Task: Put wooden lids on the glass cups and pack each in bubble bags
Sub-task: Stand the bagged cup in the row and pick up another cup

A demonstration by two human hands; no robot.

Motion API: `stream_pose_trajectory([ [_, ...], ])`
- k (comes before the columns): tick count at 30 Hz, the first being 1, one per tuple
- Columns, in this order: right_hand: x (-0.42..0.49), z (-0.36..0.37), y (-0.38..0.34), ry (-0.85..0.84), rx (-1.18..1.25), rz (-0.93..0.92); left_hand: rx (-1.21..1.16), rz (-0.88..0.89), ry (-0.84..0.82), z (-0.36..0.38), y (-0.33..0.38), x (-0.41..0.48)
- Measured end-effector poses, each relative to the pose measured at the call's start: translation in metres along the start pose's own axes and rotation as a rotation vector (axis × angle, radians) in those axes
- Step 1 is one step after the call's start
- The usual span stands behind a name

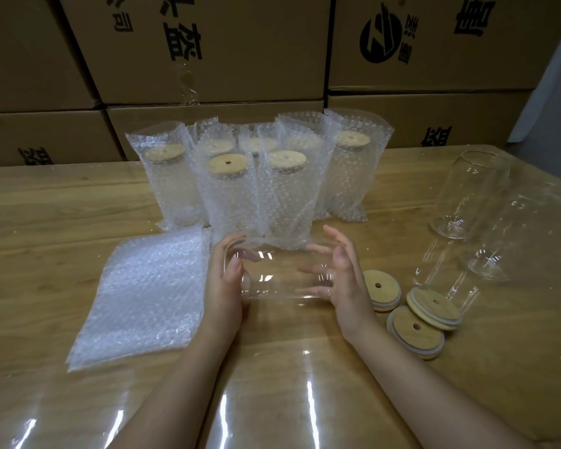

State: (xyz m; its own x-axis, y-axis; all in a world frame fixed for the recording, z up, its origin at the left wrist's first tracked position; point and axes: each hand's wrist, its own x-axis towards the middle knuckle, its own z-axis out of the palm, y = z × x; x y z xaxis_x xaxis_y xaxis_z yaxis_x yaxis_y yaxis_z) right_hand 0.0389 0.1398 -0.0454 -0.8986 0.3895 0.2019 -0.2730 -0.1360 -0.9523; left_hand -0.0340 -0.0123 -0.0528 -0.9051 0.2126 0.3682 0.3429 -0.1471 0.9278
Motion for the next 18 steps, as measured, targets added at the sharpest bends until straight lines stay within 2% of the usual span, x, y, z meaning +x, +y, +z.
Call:
stream_pose_trajectory([
  [4, 0.001, 0.0, 0.002, -0.037, -0.034, 0.087, -0.041, -0.056, 0.029, -0.001, 0.001, 0.001],
  [9, 0.0, 0.002, 0.003, -0.026, -0.115, 0.029, -0.058, -0.143, -0.029, -0.004, 0.001, 0.006],
  [15, -0.001, 0.0, 0.002, -0.031, -0.114, -0.045, -0.404, -0.372, -0.09, -0.004, 0.009, 0.009],
  [18, -0.004, 0.0, 0.003, -0.053, -0.237, -0.138, -0.493, -0.537, -0.077, -0.009, 0.009, 0.011],
])
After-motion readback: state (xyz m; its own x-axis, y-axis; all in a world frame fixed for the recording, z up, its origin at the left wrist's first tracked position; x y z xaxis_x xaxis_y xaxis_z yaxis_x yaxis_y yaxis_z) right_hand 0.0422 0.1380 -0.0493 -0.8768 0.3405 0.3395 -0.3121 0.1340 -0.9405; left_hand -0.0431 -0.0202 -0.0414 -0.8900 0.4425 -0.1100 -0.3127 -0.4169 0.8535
